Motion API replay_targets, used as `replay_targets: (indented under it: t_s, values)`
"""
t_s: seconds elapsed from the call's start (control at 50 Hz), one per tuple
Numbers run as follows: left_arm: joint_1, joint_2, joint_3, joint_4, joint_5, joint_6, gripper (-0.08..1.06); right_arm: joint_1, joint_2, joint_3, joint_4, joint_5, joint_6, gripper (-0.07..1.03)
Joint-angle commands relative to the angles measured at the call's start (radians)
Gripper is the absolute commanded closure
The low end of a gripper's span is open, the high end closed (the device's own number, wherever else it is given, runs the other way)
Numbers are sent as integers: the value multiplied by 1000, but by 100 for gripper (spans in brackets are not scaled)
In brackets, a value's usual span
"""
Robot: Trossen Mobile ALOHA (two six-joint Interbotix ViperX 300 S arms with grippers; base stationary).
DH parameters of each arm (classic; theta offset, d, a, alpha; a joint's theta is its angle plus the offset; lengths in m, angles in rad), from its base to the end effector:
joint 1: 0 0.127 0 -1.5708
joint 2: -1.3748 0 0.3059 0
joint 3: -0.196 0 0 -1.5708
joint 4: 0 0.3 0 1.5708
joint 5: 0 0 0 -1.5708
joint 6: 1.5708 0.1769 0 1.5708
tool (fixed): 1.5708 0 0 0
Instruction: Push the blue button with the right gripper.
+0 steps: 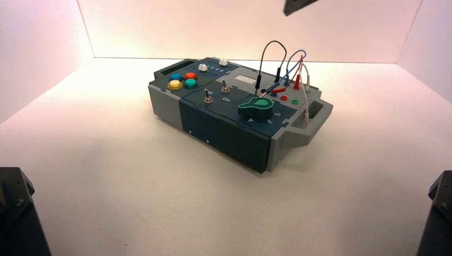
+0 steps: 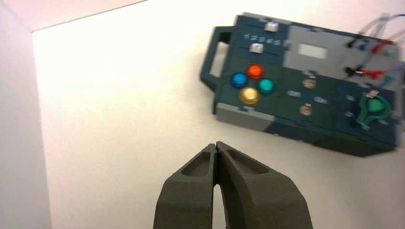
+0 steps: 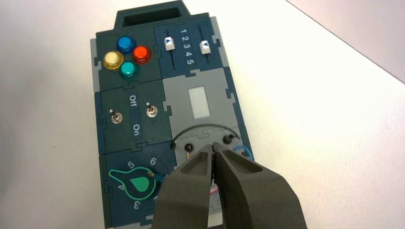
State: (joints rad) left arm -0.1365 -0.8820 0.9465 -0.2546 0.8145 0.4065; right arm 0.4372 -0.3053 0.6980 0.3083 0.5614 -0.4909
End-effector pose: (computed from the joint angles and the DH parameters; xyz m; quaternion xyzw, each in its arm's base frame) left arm 0.2123 -0.0619 0.2123 0.0929 0.3986 -0.1920 0.8920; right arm 0.3030 0.1731 0.1761 -0.1581 0.4125 0.3126 0.8409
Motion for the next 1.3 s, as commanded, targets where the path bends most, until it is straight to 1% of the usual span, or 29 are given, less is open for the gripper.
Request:
replay_targets:
  t_s: [0.02,0.2,0.28,0.32,0.36,0.38,0.58,0.62,0.66,0.78,0.94,1.02,1.14,1.3]
  values:
    - [0,3,-49,-29,35,35,101,20,48,-101,-6,40,-12,98]
    - [-12,29,-69,-52,80,63,101,61,130,-204,-35,97,-12,98]
    - [-29,44,-81,-61,94,77,101,75,164,-241,-52,118,-11,98]
    - [-41,52,-91,-66,100,87,101,89,187,-270,-69,130,-9,98]
    - [-48,57,-94,-67,100,89,101,92,193,-276,-72,133,-9,98]
    - [-60,64,-101,-71,103,95,101,104,212,-299,-81,141,-8,98]
    - [-84,83,-130,-74,101,95,101,146,279,-379,-103,155,-9,98]
    - [-84,81,-133,-75,101,95,101,156,295,-394,-112,160,-12,98]
    - [-84,81,-135,-77,103,95,101,175,322,-422,-133,175,-12,98]
    - [-84,83,-135,-77,104,92,101,199,373,-468,-158,193,-12,98]
    - [-86,84,-143,-94,121,92,101,222,425,-517,-164,209,-17,98]
    - [-86,84,-147,-95,127,92,101,229,445,-535,-164,212,-18,98]
    - [-87,86,-149,-95,127,92,101,239,480,-571,-163,230,-31,98]
    - [-86,84,-147,-98,127,89,101,261,525,-611,-164,241,-32,98]
